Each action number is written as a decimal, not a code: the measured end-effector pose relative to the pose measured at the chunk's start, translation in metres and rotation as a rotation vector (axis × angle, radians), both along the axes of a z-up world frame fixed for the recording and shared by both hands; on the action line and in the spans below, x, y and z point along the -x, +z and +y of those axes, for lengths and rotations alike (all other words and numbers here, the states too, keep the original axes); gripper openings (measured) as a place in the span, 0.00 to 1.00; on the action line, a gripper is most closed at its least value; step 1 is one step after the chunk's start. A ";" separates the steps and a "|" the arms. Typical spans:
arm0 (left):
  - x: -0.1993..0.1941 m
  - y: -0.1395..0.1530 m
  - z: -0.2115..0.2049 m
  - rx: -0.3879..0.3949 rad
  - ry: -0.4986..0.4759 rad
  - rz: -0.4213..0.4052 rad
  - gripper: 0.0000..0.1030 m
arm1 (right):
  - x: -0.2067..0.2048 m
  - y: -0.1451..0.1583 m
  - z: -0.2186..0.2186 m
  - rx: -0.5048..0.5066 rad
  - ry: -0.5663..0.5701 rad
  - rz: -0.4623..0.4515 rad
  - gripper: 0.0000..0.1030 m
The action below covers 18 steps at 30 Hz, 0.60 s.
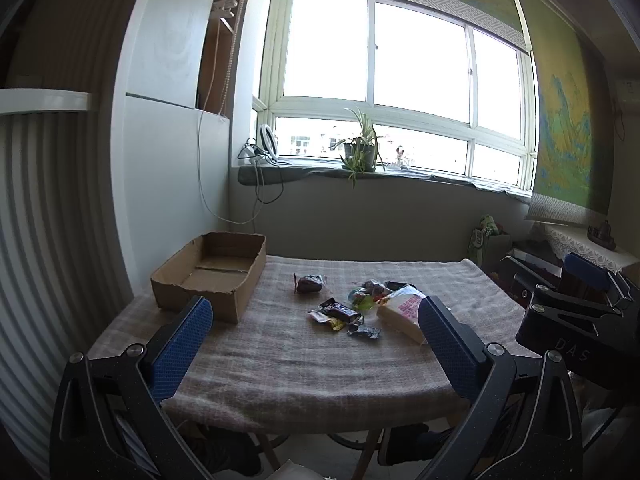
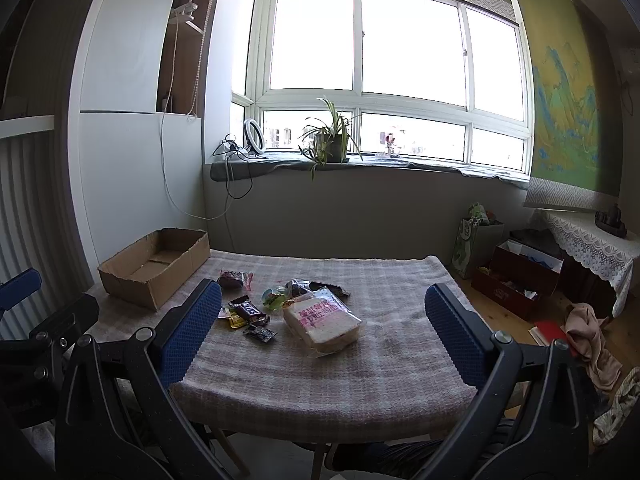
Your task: Organize snacks
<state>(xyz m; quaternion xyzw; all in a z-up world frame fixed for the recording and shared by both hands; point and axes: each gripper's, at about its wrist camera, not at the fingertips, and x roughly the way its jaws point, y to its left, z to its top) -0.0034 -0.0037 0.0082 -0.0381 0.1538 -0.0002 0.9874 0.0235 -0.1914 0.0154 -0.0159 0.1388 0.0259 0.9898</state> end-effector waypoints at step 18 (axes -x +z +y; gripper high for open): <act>0.001 0.000 -0.001 -0.003 -0.005 -0.008 1.00 | 0.001 0.001 0.001 0.003 -0.001 -0.005 1.00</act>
